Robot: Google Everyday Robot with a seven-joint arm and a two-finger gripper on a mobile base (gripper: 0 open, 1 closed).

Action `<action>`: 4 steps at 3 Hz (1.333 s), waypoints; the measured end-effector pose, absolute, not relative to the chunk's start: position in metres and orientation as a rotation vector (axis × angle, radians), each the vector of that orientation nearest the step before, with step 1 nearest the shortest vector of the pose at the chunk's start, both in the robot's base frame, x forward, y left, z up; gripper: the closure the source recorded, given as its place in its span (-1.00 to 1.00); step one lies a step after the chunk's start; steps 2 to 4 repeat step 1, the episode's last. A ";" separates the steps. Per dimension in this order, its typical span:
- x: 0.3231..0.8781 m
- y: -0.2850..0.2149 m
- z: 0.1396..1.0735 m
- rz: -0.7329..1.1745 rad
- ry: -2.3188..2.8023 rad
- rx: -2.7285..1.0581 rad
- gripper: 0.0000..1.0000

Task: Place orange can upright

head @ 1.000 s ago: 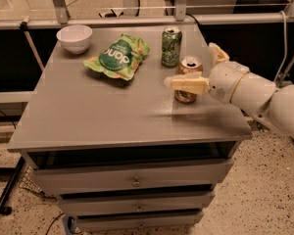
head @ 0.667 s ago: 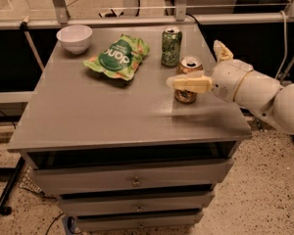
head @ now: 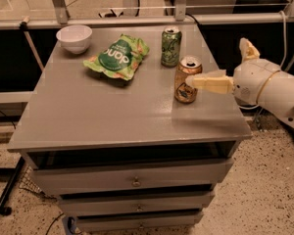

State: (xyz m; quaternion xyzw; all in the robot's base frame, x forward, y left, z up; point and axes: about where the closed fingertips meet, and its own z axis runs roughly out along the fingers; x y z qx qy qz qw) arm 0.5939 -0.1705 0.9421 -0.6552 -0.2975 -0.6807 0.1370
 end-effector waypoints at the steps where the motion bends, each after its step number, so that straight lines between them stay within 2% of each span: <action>1: 0.581 -0.206 0.955 -2.066 -0.800 -1.967 -1.00; 4: 0.581 -0.206 0.955 -2.066 -0.800 -1.967 -1.00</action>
Offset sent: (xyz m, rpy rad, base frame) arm 0.0000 0.0000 0.0000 0.0000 0.0000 0.0000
